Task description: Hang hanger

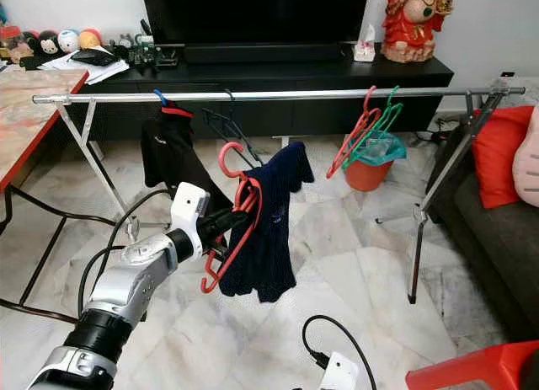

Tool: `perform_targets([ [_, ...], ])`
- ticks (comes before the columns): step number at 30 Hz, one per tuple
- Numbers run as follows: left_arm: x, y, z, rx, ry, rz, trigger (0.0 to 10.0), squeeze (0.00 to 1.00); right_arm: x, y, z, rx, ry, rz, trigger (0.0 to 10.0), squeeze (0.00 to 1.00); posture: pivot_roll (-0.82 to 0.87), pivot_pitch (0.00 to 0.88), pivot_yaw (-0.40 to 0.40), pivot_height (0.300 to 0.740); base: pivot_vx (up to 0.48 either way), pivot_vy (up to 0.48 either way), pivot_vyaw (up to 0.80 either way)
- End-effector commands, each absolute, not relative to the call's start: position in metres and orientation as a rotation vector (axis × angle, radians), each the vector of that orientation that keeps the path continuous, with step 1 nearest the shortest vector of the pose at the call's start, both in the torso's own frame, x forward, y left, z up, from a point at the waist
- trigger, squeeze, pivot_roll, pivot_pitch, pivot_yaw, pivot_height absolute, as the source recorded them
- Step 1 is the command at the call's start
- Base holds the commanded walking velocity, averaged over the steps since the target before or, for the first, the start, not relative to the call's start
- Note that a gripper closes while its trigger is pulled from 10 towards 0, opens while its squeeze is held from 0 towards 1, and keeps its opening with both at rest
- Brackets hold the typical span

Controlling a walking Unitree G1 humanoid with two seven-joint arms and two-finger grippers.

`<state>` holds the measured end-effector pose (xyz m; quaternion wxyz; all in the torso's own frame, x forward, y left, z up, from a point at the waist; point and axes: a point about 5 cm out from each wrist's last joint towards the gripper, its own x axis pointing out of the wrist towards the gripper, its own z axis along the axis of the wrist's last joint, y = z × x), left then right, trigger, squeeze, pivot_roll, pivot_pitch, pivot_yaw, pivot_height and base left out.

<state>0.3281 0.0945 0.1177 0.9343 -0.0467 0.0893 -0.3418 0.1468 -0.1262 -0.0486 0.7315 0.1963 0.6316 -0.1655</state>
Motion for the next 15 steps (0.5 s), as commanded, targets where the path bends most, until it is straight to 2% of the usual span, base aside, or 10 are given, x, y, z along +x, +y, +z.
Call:
perform_targets([
  [1,0.3196,0.0875,0.1144,-0.061,0.226,-0.796,10.0,0.0,0.2684,-0.0068,0.1624,0.738,0.617,0.183,10.0,1.0,-0.06,0.0,0.02,0.74,0.0,0.0,0.0],
  [15,0.3196,0.0875,0.1144,-0.061,0.226,-0.796,10.0,0.0,0.2684,-0.0068,0.1624,0.738,0.617,0.183,10.0,1.0,-0.06,0.0,0.02,0.74,0.0,0.0,0.0],
])
